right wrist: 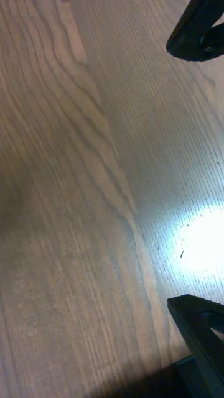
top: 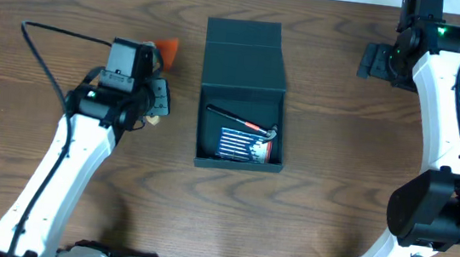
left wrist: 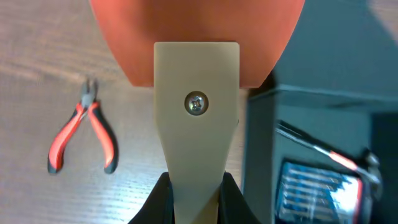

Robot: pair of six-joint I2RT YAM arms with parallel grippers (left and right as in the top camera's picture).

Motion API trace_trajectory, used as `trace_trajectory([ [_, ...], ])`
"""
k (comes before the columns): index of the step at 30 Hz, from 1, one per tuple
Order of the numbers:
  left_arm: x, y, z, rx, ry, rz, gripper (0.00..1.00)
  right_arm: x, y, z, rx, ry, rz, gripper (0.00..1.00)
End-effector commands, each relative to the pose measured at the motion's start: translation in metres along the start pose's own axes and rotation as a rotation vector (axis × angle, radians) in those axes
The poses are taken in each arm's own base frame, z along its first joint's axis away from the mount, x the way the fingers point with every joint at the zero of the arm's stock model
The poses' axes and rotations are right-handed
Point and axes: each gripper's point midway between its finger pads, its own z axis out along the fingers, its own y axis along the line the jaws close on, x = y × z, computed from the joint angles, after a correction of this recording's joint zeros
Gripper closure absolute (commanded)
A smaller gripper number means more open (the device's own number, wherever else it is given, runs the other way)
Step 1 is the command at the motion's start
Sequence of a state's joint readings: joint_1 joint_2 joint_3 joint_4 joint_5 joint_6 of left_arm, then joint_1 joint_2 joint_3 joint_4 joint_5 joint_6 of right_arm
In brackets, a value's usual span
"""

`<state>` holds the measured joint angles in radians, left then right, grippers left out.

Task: Pack container
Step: 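Lift the scraper with the left gripper and carry it over the box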

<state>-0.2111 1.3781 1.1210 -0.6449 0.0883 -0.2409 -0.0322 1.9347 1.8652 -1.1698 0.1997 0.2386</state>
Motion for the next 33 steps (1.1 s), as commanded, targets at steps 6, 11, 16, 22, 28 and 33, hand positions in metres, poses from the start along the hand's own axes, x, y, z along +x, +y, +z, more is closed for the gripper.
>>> trace_trajectory([
  [6, -0.006, -0.049, -0.029, 0.279, -0.082, 0.331, 0.94, -0.007, -0.004, -0.011, 0.003, -0.034, 0.029, 0.01],
  [11, 0.002, -0.072, -0.036, 0.405, -0.09, 0.479, 0.94, -0.007, -0.004, -0.011, 0.003, -0.034, 0.029, 0.01],
  [16, 0.014, -0.094, -0.039, 0.455, -0.103, 0.651, 0.94, -0.007, -0.004, -0.011, 0.003, -0.034, 0.029, 0.01],
  [22, 0.034, -0.128, -0.046, 0.521, -0.139, 0.922, 0.95, -0.007, -0.004, -0.011, 0.003, -0.034, 0.029, 0.01],
  [28, 0.044, -0.144, -0.045, 0.553, -0.155, 1.027, 0.94, -0.007, -0.004, -0.011, 0.003, -0.033, 0.029, 0.01],
  [33, 0.054, -0.148, -0.034, 0.566, -0.13, 1.113, 0.94, -0.007, -0.004, -0.011, 0.003, -0.034, 0.029, 0.01],
])
